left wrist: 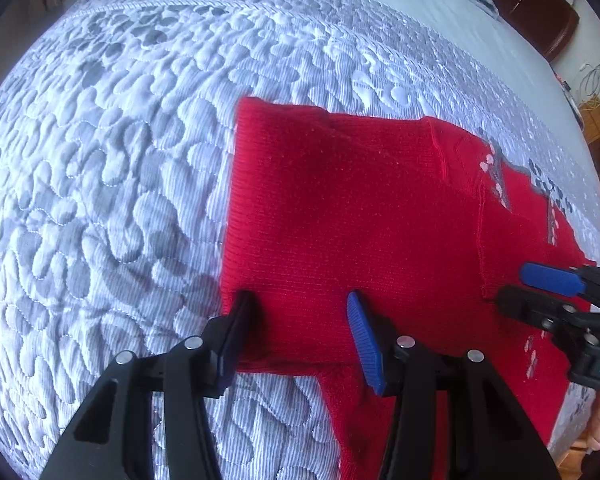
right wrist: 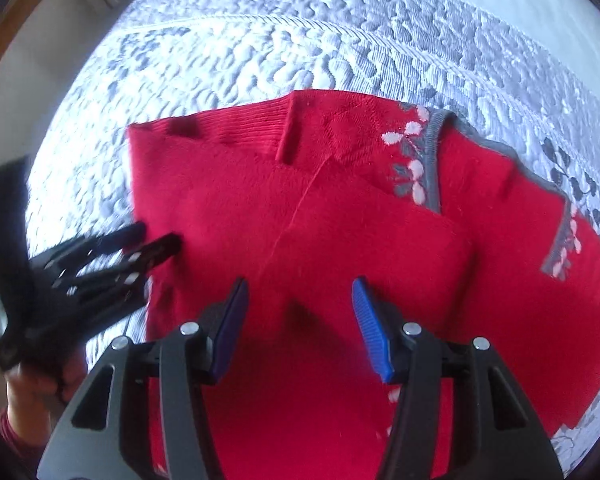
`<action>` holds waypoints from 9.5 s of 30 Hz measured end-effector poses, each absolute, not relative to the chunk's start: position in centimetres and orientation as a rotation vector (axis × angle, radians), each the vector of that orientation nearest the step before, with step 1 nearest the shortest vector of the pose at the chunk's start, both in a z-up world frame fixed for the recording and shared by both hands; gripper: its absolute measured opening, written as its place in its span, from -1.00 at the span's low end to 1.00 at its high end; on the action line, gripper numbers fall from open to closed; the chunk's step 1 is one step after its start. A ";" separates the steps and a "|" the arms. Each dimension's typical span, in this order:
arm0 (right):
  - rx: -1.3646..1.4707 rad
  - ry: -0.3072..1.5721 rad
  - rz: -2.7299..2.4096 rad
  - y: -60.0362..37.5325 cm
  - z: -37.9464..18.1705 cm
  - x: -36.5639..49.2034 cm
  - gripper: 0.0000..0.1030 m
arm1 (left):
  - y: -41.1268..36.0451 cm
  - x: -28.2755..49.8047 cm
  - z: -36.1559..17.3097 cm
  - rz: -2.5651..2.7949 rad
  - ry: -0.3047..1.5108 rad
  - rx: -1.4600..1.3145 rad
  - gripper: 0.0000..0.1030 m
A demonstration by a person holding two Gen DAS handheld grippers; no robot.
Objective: Fold small clothes
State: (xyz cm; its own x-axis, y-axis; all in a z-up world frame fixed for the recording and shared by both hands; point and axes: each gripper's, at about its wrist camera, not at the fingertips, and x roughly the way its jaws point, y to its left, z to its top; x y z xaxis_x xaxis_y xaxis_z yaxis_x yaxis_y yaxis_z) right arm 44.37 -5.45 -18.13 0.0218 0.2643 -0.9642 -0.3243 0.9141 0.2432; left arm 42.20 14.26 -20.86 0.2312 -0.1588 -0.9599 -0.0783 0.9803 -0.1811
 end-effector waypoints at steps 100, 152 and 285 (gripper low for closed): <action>0.232 1.398 0.242 -36.7 -17.1 26.3 -0.57 | 9.3 34.6 -19.5 -0.025 1.320 -0.053 0.43; 0.406 1.359 0.414 -35.3 -12.0 11.6 -0.87 | 13.0 17.5 -14.6 -0.233 1.297 -0.378 -0.85; 0.241 1.491 0.386 -38.6 -17.7 26.0 -0.92 | 8.2 30.1 -19.5 -0.148 1.264 -0.043 -0.01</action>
State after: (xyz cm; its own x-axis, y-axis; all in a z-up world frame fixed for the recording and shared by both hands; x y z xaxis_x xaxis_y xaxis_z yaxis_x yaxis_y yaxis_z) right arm 26.01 -38.57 -17.72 0.0358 0.3938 -0.9185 -0.1014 0.9158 0.3887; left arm 30.12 8.24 -19.49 0.2937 -0.1344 -0.9464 0.0874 0.9897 -0.1134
